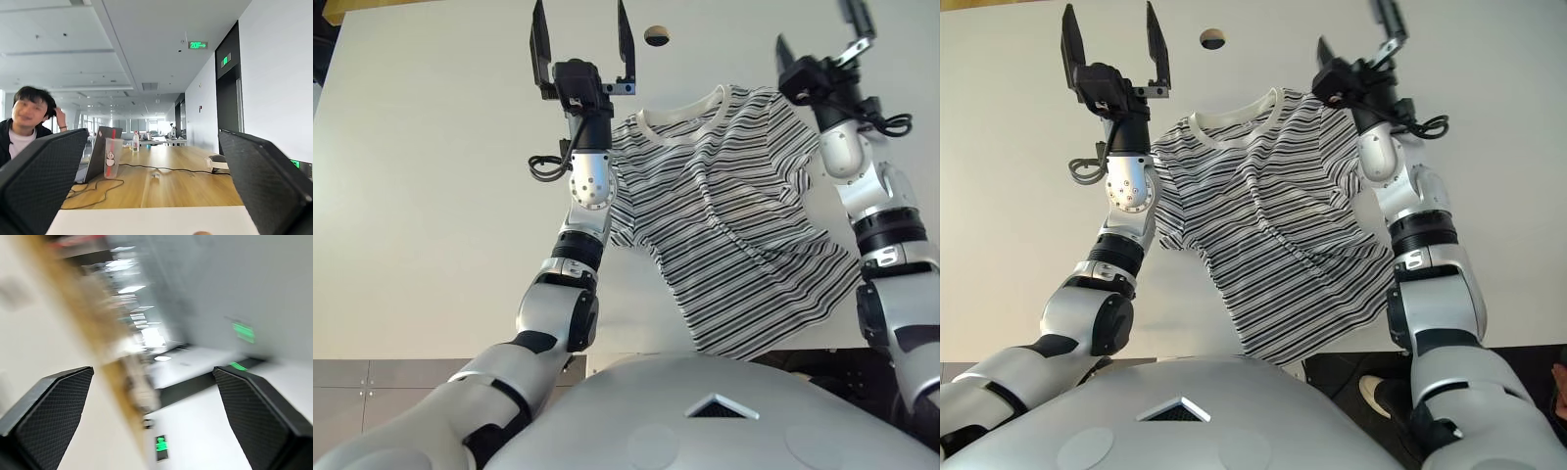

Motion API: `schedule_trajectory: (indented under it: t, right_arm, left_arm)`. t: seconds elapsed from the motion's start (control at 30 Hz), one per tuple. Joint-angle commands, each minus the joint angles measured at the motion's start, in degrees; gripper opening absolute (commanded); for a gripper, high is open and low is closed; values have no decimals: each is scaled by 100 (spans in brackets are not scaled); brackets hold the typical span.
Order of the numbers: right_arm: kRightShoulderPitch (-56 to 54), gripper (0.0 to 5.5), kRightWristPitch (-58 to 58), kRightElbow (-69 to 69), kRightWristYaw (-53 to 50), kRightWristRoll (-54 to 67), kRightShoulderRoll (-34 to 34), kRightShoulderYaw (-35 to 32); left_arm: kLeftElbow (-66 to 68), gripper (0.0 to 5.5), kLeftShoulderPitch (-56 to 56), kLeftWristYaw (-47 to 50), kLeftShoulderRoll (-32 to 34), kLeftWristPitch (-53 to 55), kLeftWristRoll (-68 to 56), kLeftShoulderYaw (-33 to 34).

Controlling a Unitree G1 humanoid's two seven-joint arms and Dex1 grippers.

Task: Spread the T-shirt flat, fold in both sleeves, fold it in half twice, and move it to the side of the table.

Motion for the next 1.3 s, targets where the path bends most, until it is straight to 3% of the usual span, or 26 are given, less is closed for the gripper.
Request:
schedule_trajectory:
  t: [0.03,0.2,0.47,0.6,0.77,0.9,1.03,1.3]
  right_arm:
    - [-354,454,-13,970,811,-533,-181,807]
    - [-725,454,-153,1716,1265,-646,-476,1225]
    - [-1022,454,597,2631,951,-315,-740,1087]
    - [-971,454,149,2354,737,44,-573,915]
    - [-389,454,-1226,242,-33,1720,-403,-418]
    - [504,454,-786,-1948,153,2206,-427,-1002]
    - [1207,454,-164,-3468,475,2121,-426,-1206]
    - [2128,454,72,-4751,1678,2151,-673,-920]
  left_arm:
    - [-261,492,111,118,94,77,66,49]
    - [-601,492,194,128,165,171,125,59]
    - [-948,492,341,50,399,437,389,-35]
    - [-938,492,392,-9,716,859,994,-345]
    - [-970,492,303,-773,1506,1262,2355,-1490]
    - [-965,492,175,-1577,2076,1194,3230,-2475]
    - [-866,492,53,-1963,2712,1032,4103,-3297]
    - [-333,492,-431,-1683,3565,1108,4644,-3830]
